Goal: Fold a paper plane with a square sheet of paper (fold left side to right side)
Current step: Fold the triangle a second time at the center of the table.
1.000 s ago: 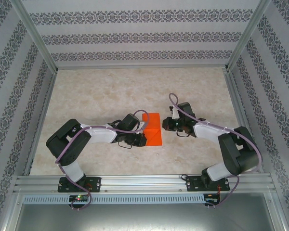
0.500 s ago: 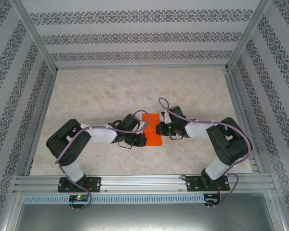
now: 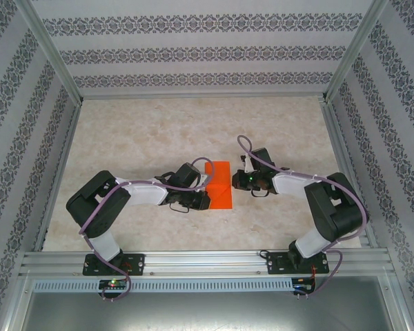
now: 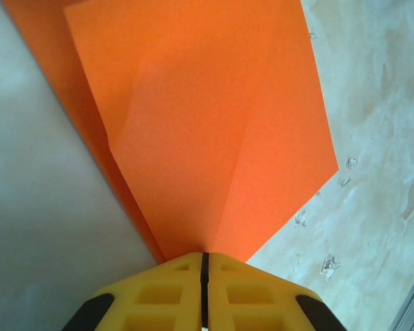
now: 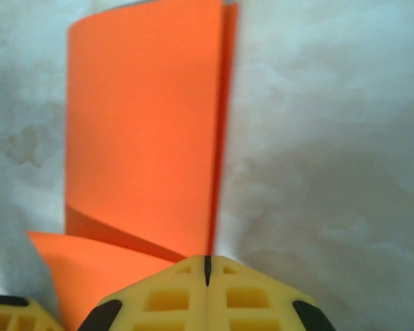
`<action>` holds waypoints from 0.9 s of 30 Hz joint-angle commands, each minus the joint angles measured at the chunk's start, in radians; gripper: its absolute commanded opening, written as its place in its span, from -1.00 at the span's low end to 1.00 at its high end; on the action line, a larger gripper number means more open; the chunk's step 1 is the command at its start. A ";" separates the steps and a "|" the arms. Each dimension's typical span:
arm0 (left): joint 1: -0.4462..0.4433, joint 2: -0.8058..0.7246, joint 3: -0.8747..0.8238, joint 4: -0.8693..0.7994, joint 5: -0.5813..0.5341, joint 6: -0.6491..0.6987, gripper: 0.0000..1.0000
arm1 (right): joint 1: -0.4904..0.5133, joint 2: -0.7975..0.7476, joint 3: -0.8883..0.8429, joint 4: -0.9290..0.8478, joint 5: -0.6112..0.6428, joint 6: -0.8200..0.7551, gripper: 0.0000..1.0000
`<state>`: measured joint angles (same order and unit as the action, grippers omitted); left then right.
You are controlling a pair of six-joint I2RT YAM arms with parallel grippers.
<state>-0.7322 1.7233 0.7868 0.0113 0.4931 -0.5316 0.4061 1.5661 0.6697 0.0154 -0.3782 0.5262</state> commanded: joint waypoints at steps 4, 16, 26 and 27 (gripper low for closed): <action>-0.013 0.027 -0.012 -0.123 -0.053 0.015 -0.78 | 0.091 -0.028 0.007 0.046 -0.028 0.038 -1.00; -0.013 -0.029 0.038 -0.129 -0.020 0.015 -0.74 | 0.104 0.109 0.062 -0.013 0.015 0.027 -1.00; -0.012 0.027 0.158 -0.120 0.047 0.038 -0.75 | 0.106 0.107 0.044 -0.040 0.024 0.015 -1.00; -0.012 0.045 0.171 -0.119 0.049 0.041 -0.75 | 0.107 0.105 0.044 -0.040 0.026 0.015 -1.00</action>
<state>-0.7330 1.7245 0.9199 -0.0776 0.5224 -0.5240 0.5129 1.6600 0.7181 0.0223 -0.3813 0.5503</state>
